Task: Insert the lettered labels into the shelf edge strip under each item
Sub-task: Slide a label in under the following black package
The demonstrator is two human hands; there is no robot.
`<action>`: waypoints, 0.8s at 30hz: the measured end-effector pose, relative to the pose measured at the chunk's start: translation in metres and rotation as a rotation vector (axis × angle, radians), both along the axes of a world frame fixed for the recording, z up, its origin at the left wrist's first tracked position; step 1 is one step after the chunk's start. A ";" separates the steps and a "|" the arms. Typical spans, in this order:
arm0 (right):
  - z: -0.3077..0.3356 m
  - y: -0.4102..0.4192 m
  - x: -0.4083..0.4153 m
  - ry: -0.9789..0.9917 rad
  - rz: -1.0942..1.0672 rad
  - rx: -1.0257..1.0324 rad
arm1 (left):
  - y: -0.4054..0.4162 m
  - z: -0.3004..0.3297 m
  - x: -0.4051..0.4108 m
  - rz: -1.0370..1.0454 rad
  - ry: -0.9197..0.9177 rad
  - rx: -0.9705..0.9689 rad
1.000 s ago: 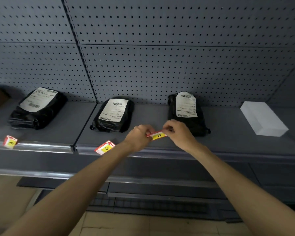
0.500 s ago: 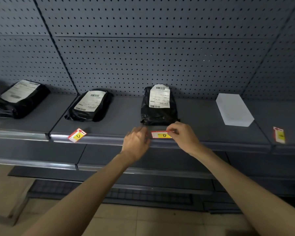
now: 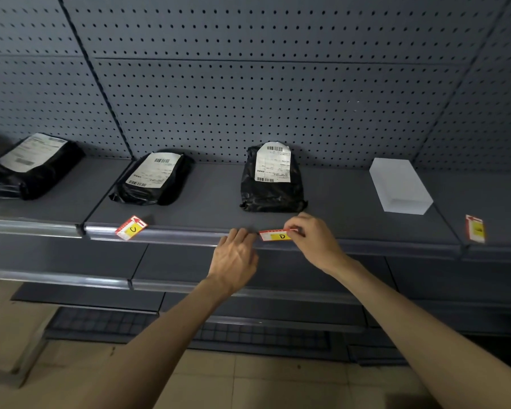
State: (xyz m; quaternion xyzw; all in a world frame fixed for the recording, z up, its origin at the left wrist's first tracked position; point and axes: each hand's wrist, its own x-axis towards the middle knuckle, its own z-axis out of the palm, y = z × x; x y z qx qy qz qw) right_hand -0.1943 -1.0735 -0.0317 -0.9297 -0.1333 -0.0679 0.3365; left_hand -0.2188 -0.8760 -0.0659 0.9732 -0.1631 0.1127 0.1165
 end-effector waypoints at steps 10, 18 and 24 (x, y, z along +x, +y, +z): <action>-0.002 0.006 0.008 -0.029 0.007 -0.079 | 0.003 -0.001 0.001 -0.017 0.012 -0.018; -0.006 0.020 0.010 -0.050 0.076 -0.319 | 0.008 -0.002 0.002 -0.043 0.041 -0.025; -0.002 0.012 0.007 -0.031 0.025 -0.337 | 0.010 0.009 0.016 -0.071 0.087 0.054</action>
